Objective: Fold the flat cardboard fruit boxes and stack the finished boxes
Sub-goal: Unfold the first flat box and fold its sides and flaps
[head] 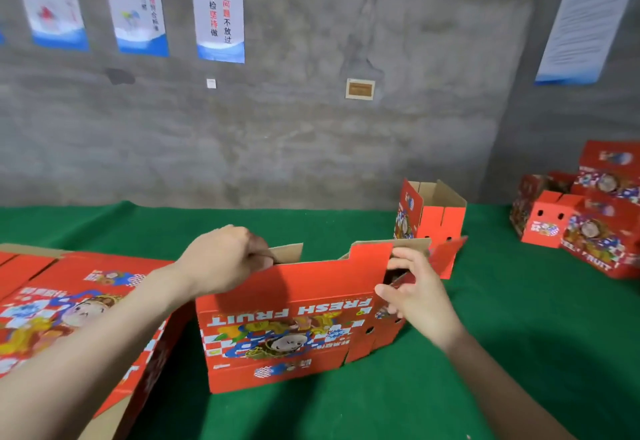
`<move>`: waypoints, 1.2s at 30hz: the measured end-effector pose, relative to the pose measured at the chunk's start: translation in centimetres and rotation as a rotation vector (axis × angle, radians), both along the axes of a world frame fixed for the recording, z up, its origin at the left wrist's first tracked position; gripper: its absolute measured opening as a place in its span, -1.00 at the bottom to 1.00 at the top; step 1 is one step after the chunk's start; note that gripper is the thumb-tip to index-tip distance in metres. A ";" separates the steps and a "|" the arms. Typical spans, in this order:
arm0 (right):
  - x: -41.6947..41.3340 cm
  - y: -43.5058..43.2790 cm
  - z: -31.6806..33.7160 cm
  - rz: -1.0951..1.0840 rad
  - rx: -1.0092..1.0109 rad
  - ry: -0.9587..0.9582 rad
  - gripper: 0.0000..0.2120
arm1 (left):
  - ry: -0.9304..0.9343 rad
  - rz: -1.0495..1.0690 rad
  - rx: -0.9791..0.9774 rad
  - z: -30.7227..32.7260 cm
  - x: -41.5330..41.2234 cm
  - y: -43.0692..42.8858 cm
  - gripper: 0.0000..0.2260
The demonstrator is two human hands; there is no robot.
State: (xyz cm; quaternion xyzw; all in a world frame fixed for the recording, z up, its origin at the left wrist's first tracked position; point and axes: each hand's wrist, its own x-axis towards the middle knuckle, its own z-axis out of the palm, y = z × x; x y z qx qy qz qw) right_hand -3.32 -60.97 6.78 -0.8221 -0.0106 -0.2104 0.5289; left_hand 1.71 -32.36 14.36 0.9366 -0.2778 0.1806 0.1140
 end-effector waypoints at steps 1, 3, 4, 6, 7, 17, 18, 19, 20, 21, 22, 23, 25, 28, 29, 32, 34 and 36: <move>0.4 -0.3 0.3 0.003 0.024 0.061 -0.56 | 0.024 0.011 -0.013 0.0 0.0 -0.1 -0.89; 0.9 -0.9 0.3 0.083 -0.044 0.194 -0.75 | 0.049 0.038 -0.023 -0.2 0.0 -0.4 -0.88; 1.1 -1.0 0.0 0.156 -0.090 0.252 -0.80 | 0.057 0.050 -0.029 -0.3 0.0 -0.5 -0.88; 1.4 -0.7 -0.5 0.247 -0.144 0.312 -0.81 | 0.083 0.094 -0.032 -0.4 0.3 -0.8 -0.87; 1.6 -0.4 -0.7 0.238 -0.165 0.310 -0.81 | 0.109 0.134 -0.025 -0.3 0.5 -0.9 -0.87; -0.2 -3.1 -1.2 -0.084 -0.355 0.209 -0.62 | 0.414 0.421 -0.455 2.3 4.5 3.1 -0.74; -0.5 -3.3 -1.0 -0.123 -0.382 0.183 -0.61 | 0.347 0.444 -0.518 2.1 4.7 3.7 -0.72; -0.8 -3.5 -0.9 -0.169 -0.412 0.146 -0.58 | 0.254 0.469 -0.559 1.8 4.7 4.0 -0.69; -1.0 -3.5 -0.7 -0.211 -0.427 0.102 -0.56 | 0.155 0.494 -0.575 1.5 4.7 4.0 -0.67; -1.3 -3.5 -0.5 -0.238 -0.417 0.057 -0.55 | 0.067 0.515 -0.574 1.1 4.7 3.8 -0.66; -1.4 -3.6 -0.3 -0.246 -0.381 0.021 -0.55 | -0.009 0.528 -0.568 0.7 4.6 3.4 -0.67; -1.5 -3.7 -0.1 -0.230 -0.322 0.007 -0.59 | -0.072 0.543 -0.568 0.3 4.6 3.0 -0.70; -1.5 -3.6 0.6 -0.159 -0.179 0.052 -0.71 | -0.148 0.581 -0.593 -0.7 4.5 2.5 -0.74; -1.6 -2.9 0.5 -0.040 -0.035 0.200 -0.89 | -0.134 0.642 -0.617 -3.2 4.6 2.6 -0.77; -1.6 -2.6 0.2 -0.021 -0.017 0.242 -0.91 | -0.126 0.657 -0.634 -4.2 4.5 2.7 -0.77; -1.3 -1.6 -0.5 -0.022 -0.001 0.323 -0.87 | -0.091 0.681 -0.750 -6.3 4.0 2.5 -0.77; -0.9 -1.1 -0.6 -0.020 0.009 0.338 -0.82 | -0.030 0.691 -0.905 -7.2 3.7 2.5 -0.77; -0.4 -0.9 -0.7 -0.034 -0.001 0.346 -0.82 | 0.119 0.608 -1.087 -7.9 3.2 2.6 -0.82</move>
